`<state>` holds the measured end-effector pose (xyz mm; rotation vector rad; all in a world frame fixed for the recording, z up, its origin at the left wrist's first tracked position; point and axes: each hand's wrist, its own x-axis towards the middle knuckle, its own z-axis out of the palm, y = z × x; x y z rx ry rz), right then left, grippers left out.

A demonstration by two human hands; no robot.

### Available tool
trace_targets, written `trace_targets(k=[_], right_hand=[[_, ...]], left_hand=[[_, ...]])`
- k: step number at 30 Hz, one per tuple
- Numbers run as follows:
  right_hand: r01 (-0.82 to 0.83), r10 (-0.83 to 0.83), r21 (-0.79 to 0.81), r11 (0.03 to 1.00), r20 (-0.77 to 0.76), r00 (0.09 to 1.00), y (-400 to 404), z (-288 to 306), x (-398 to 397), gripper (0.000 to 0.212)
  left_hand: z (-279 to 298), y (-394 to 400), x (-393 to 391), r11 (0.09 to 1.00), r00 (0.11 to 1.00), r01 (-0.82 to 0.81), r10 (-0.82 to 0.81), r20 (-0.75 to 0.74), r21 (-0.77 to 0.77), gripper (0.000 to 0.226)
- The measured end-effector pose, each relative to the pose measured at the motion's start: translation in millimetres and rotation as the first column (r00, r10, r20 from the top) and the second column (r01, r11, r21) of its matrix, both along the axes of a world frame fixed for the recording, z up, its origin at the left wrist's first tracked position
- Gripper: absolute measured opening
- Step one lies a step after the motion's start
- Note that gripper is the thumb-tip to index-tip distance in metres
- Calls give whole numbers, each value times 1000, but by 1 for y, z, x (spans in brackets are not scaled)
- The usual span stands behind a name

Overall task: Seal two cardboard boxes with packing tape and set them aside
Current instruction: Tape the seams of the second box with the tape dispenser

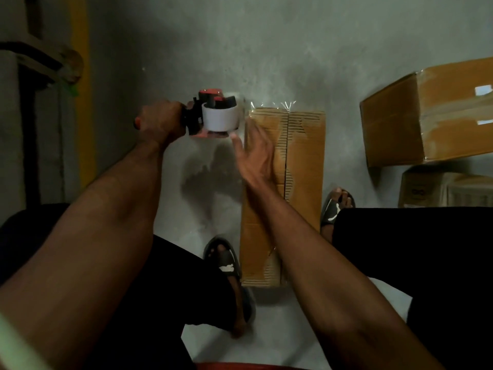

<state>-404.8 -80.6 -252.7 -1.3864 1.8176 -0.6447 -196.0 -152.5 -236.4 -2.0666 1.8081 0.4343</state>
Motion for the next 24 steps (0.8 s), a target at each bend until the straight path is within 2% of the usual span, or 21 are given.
trace_targets(k=[2, 4, 7, 9, 11, 12, 13, 15, 16, 17, 18, 19, 21, 24], right_hand=[[-37, 32, -61, 997, -79, 996, 6, -9, -18, 52], [-132, 120, -43, 990, -211, 970, 8, -14, -34, 58], [-274, 258, 3, 962, -347, 902, 10, -21, -49, 63], [-307, 289, 10, 952, -371, 882, 11, -22, -50, 65], [-311, 296, 19, 950, -371, 880, 13, -22, -50, 65], [-310, 296, 22, 951, -371, 880, 14, -22, -50, 65], [-308, 295, 25, 951, -375, 879, 14, -22, -51, 65], [-315, 302, 28, 949, -381, 874, 14, -23, -50, 65], [-320, 307, 31, 947, -383, 871, 14, -23, -50, 65], [-324, 313, 37, 945, -385, 868, 15, -24, -50, 65], [-326, 318, 45, 944, -387, 866, 15, -24, -50, 65], [-327, 320, 52, 944, -388, 864, 15, -24, -50, 65], [-326, 322, 57, 944, -387, 864, 14, -23, -49, 64], [-331, 328, 62, 942, -396, 858, 14, -24, -50, 63]], left_hand=[[-1, 0, -9, 997, 998, -69, 69, -5, -41, 26], [-9, 0, -16, 987, 984, -158, 158, -79, 5, 31], [-38, 8, -20, 970, 944, -197, 227, -239, 141, 45], [-71, 17, -16, 940, 928, -191, 267, -259, 283, 58], [-74, 21, -31, 884, 871, -282, 399, -286, 372, 71], [-66, 20, -44, 848, 801, -413, 512, -309, 333, 80], [-59, 14, -54, 766, 686, -596, 642, -342, 243, 83], [-46, 2, -70, 596, 496, -802, 705, -507, 45, 61], [-40, -4, -77, 553, 404, -832, 667, -626, 53, 40], [-38, -9, -86, 537, 288, -833, 626, -725, 133, 16], [-37, -10, -93, 557, 189, -795, 606, -773, 242, 4], [-44, -10, -103, 571, 100, -754, 587, -803, 323, 14], [-52, -5, -122, 599, 17, -691, 574, -819, 405, 14], [-77, -2, -136, 548, -35, -736, 555, -831, 397, 33]])
